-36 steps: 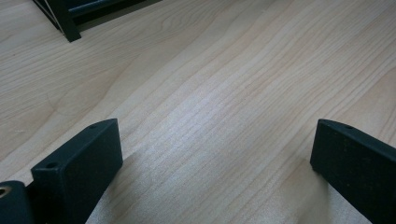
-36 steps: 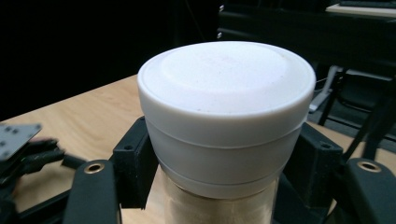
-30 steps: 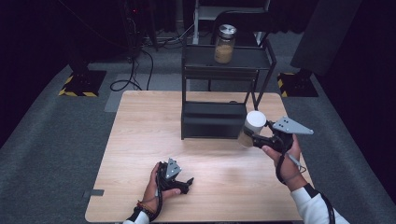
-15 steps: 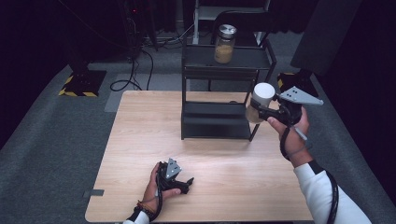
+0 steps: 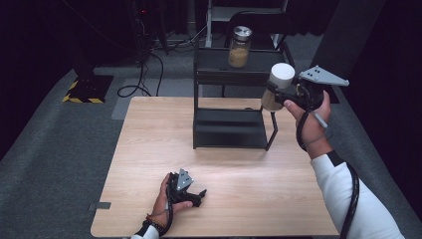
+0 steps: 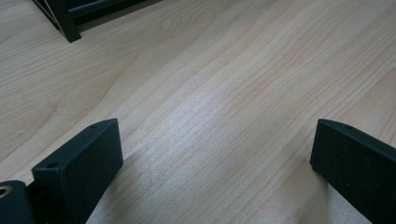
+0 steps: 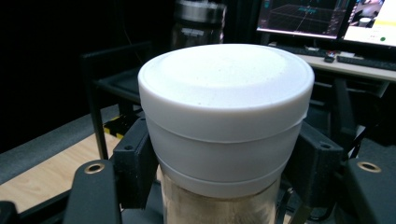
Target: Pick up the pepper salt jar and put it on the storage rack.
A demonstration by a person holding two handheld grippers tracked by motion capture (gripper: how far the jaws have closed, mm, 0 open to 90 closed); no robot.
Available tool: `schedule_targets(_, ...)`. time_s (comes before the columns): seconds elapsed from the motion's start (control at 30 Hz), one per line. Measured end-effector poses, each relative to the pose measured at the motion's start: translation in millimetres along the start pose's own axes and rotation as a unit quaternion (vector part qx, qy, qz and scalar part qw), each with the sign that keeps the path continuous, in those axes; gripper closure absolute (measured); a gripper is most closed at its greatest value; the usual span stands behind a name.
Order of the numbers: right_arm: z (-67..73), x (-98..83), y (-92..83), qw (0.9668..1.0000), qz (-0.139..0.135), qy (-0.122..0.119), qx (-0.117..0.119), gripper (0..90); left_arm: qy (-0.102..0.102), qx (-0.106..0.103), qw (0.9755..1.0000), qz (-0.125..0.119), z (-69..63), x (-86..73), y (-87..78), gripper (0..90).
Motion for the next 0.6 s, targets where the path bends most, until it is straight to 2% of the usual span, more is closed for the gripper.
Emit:
schedule_targets(0.2,-1.2,19.0,7.9,0.9999,0.000,0.010,-0.007,34.3,0.000,0.000,1.0000,0.000,0.0,0.0,0.0,2.2)
schedule_targets(0.6,-4.8,48.2,19.6,0.9997,-0.007,0.012,-0.023,34.2,0.000,0.000,1.0000,0.000,0.1,0.0,0.0,2.2)
Point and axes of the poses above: each handheld gripper's, and its own axes: y roughly forward along the jaws, x roughly out of its top, z roughly to its left, the point moved 5 cm from there along y, roughly forward along the jaws, and after that the axes turned 11 degrees about y, right-handed, at the moved point
